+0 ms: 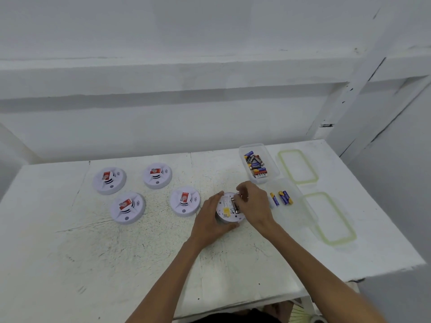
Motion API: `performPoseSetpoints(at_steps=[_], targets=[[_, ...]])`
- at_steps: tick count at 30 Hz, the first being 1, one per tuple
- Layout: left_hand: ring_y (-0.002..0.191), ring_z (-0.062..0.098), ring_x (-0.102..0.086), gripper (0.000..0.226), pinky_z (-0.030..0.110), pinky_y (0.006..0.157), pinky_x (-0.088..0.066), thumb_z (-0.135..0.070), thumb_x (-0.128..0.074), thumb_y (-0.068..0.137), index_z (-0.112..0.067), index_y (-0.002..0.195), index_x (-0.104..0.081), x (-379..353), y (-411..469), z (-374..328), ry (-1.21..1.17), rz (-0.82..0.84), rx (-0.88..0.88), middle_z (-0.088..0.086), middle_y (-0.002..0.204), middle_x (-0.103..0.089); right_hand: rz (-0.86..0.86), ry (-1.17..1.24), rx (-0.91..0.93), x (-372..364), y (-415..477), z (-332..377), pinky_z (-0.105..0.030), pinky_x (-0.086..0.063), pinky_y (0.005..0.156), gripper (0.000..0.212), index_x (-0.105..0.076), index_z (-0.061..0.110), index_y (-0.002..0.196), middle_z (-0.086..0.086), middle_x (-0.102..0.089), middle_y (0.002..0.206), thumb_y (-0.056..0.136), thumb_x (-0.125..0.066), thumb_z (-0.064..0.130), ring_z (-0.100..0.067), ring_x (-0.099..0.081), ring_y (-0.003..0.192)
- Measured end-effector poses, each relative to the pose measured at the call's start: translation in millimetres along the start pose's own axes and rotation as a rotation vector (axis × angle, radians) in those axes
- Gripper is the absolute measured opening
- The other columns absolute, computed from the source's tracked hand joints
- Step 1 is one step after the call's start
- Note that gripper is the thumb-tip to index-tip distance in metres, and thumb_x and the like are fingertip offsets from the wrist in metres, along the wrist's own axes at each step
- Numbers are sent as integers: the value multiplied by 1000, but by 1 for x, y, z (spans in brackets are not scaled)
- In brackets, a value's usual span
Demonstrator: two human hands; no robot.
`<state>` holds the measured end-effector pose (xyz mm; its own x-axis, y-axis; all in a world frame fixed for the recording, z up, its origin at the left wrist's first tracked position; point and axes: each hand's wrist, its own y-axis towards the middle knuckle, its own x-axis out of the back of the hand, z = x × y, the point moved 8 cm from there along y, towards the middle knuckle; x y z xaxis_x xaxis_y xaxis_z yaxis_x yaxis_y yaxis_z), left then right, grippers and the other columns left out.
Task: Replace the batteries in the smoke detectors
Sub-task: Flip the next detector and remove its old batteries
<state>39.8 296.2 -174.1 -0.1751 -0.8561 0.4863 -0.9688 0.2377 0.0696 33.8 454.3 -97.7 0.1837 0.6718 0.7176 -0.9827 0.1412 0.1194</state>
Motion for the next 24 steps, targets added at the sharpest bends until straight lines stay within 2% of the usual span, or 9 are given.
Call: performPoseSetpoints(at_steps=[4,6,8,11,14,17,24], targets=[[125,3,-51,107,34,105,-49,-68,-88,57,-28,147,-46,0,0,-4,47,-14,-44,-17,138,-53,-185,194,-7,50,-1,-1,-15,-55,63,10,-68,17,100,7,-69,88,91,-69,15,-5,-67,74],[125,-1,-46,107,28,104,-48,-71,-86,56,-27,145,-47,1,0,-9,71,-24,-68,-24,137,-46,-243,247,-31,73,3,-12,-15,-53,62,10,-68,18,100,7,-70,87,91,-70,14,-6,-67,70],[124,-2,-42,109,24,99,-49,-73,-85,55,-27,146,-47,1,2,-14,105,-25,-83,-24,136,-41,-271,226,-61,89,7,-27,-17,-53,63,11,-68,17,101,6,-70,89,91,-69,14,-9,-68,73],[125,3,-42,112,25,96,-49,-76,-83,56,-28,150,-45,-1,3,-17,146,-14,-77,-14,139,-44,-241,142,-164,96,9,-56,-17,-50,61,11,-65,14,101,2,-68,88,91,-69,15,-13,-67,75],[129,9,-47,116,31,106,-46,-71,-86,56,-22,152,-43,-2,2,-17,123,-30,-59,-7,144,-51,-169,51,-245,88,11,-84,-24,-49,64,7,-67,14,93,-1,-70,84,89,-72,16,-14,-66,71],[127,5,-49,110,31,107,-45,-66,-89,57,-23,148,-45,1,1,-18,91,-52,-44,-9,142,-54,-131,-29,-251,80,14,-98,-24,-49,66,5,-70,12,92,-4,-71,86,88,-72,13,-16,-65,73],[124,-2,-45,103,20,104,-40,-68,-86,60,-24,145,-47,1,-1,-18,100,-30,-67,-14,140,-53,-75,-187,-206,70,18,-97,-34,-53,74,10,-74,8,90,-9,-71,92,90,-65,7,-20,-63,78]])
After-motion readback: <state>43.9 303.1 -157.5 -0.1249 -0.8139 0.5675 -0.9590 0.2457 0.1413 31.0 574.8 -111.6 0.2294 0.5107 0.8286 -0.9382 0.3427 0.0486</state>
